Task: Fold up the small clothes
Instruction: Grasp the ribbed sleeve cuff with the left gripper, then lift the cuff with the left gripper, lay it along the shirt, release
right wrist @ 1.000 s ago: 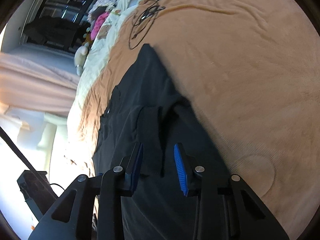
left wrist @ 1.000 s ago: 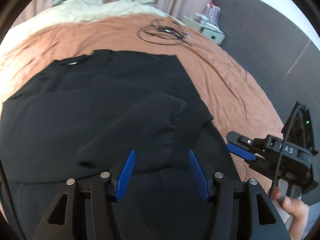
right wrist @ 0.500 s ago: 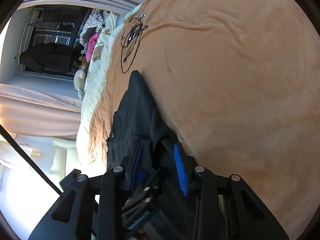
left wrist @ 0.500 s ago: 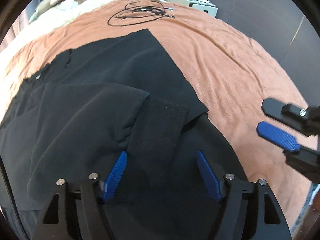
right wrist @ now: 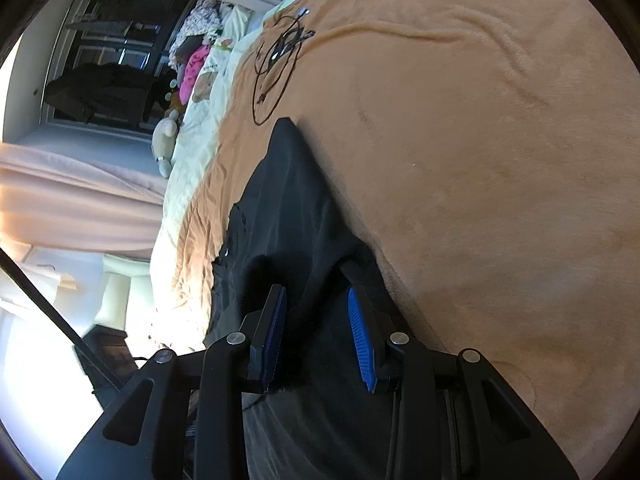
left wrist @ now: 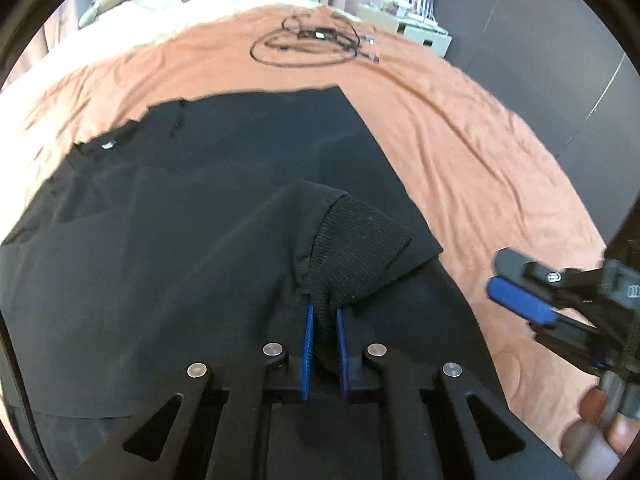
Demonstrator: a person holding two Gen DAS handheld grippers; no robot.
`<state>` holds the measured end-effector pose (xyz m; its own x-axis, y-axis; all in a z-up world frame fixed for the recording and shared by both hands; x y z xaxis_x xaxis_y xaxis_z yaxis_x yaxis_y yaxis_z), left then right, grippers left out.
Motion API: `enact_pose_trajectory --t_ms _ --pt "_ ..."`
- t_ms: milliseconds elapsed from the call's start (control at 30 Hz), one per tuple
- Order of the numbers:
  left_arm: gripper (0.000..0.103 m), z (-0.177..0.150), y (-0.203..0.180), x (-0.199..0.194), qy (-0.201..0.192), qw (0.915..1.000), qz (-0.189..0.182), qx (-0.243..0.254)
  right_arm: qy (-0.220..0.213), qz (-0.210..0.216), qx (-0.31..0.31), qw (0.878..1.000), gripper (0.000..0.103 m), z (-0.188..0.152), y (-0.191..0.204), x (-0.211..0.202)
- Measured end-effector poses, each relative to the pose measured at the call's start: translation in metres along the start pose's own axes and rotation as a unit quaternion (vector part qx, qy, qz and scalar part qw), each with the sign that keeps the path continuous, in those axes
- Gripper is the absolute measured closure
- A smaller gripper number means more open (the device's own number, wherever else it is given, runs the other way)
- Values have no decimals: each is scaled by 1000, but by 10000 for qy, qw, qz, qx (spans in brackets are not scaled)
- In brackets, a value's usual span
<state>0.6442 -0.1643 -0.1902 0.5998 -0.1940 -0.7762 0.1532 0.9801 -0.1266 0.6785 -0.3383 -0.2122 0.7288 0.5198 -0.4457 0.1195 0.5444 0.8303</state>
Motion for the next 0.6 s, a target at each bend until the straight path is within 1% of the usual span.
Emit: enact_pose_trajectory --t_ms 200,333,500,600 --pt "92 21 38 -41 -251 9994 154 -170 144 141 -89 9998 73 -2 8 16" --pt "92 34 74 -69 -434 9981 313 -301 215 292 56 9993 73 1 7 31" --pt "92 43 122 -100 -621 9952 613 -438 273 71 2 9996 72 6 -7 50" --pt "93 45 151 -113 -695 9931 808 -499 219 -85 -54 9997 70 13 -8 56"
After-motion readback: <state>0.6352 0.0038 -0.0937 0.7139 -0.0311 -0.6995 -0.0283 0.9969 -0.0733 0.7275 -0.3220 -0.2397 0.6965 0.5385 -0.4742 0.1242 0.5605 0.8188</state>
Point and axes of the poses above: each gripper's, at about its wrist camera, not at the fingertips, and x roughly the way its jaws point, y to its left, z to its top, the point moved 10 cm from there along x, roughly the way its jaws point, and after that the axes turned 10 degrees about -y, right-handed, at the moved point
